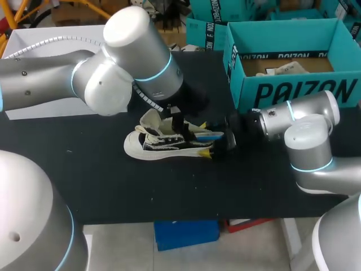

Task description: Take the shoe out of the shoebox, open the shoe tongue, remove and reinsert the insole, then place the shoe into the shoebox

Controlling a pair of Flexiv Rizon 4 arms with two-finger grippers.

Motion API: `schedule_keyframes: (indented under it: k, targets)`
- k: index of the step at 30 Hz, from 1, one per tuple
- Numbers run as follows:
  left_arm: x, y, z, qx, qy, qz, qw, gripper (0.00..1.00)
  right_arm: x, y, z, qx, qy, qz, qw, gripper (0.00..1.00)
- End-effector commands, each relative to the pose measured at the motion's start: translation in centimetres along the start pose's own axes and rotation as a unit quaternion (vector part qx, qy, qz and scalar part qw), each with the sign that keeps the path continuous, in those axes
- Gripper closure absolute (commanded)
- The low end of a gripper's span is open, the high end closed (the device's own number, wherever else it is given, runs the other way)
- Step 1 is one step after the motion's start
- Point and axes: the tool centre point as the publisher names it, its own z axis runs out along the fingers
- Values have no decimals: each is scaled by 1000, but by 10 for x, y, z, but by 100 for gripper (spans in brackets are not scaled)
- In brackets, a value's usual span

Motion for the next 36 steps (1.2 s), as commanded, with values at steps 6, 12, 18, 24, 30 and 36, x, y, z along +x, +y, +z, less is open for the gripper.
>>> schedule_keyframes:
  k: [6,12,18,24,30,36]
  targets:
    - [5,-6,17,12,2,39,999,0,0,-2,3,1,0,1,1000,100]
    - [6,-9,29,5,3,64,998,0,0,-2,3,1,0,1,1000,100]
    - [1,-12,39,1,2,80,997,0,0,-2,3,1,0,1,1000,100]
    - [-2,-14,48,-2,2,81,997,3,0,-2,3,1,0,1,1000,100]
    - [-7,-15,54,-5,4,79,997,100,0,-2,3,1,0,1,1000,100]
    - [-7,-17,53,-5,4,76,997,100,0,-2,3,1,0,1,1000,100]
